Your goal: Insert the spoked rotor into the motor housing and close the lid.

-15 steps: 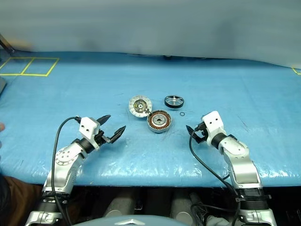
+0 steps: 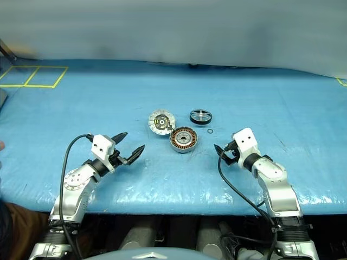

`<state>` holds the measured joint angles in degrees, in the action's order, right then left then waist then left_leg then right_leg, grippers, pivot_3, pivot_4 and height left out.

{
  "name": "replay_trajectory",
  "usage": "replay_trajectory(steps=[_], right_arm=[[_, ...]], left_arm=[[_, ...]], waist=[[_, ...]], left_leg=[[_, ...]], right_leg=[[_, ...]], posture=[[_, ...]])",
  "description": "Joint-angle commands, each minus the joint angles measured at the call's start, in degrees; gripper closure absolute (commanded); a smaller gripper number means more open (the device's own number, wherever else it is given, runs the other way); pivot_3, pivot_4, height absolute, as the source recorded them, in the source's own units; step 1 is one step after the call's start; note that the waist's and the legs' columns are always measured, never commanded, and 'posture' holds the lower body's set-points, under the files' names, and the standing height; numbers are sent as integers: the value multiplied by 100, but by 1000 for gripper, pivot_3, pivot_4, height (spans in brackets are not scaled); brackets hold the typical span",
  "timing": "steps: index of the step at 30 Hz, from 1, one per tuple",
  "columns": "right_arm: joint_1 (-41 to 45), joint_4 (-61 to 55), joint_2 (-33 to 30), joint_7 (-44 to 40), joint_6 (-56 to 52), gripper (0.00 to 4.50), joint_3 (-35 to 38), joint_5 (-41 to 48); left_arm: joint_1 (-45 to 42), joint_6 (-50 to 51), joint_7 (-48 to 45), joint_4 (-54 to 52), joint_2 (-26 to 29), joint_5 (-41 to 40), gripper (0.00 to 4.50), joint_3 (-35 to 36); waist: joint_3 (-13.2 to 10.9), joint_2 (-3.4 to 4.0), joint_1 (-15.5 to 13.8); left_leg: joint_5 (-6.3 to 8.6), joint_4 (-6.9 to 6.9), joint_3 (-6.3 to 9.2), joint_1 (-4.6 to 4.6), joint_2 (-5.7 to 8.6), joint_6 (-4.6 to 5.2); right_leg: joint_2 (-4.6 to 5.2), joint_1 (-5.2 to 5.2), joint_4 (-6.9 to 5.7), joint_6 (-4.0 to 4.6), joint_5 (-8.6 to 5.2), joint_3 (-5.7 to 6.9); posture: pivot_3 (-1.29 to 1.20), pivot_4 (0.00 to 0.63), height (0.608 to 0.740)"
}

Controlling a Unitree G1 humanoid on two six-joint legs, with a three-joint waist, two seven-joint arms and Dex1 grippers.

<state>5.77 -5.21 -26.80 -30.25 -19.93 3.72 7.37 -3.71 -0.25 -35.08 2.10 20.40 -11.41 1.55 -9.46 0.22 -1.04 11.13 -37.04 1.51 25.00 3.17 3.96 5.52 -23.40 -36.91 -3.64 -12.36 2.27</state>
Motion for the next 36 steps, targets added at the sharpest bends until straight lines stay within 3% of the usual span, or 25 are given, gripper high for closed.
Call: replay_trajectory(steps=[1, 21, 31, 36], right_arm=[[43, -206, -18, -32, 102, 20, 38, 73], [62, -219, -8, -47, 86, 20, -16, 51], [12, -411, 113, -150, 24, 20, -151, 192], [-62, -832, 179, -184, -55, 20, -401, 184]], left_arm=[[-66, -11, -3, -117, 26, -14, 0, -1], [-141, 18, -58, -148, 122, 87, 0, -90], [-632, 987, -1538, -1052, 1212, 51, 0, -955], [-1567, 994, -1993, -972, 1298, 194, 0, -1251]], waist=[[0, 0, 0], [0, 0, 0], [0, 1, 17], [0, 0, -1]], left_leg=[[0, 0, 0, 0, 0, 0], [0, -2, -3, 0, 0, 0], [0, -2, -5, -2, -1, 1], [0, -3, -3, 0, -2, 0]], right_leg=[[0, 0, 0, 0, 0, 0], [0, 0, 0, -3, 4, -1], [-2, 0, -1, -1, 3, -3], [-4, 0, -2, 0, 3, -1]], posture=[[0, 150, 740], [0, 150, 740], [0, 150, 740], [0, 150, 740]])
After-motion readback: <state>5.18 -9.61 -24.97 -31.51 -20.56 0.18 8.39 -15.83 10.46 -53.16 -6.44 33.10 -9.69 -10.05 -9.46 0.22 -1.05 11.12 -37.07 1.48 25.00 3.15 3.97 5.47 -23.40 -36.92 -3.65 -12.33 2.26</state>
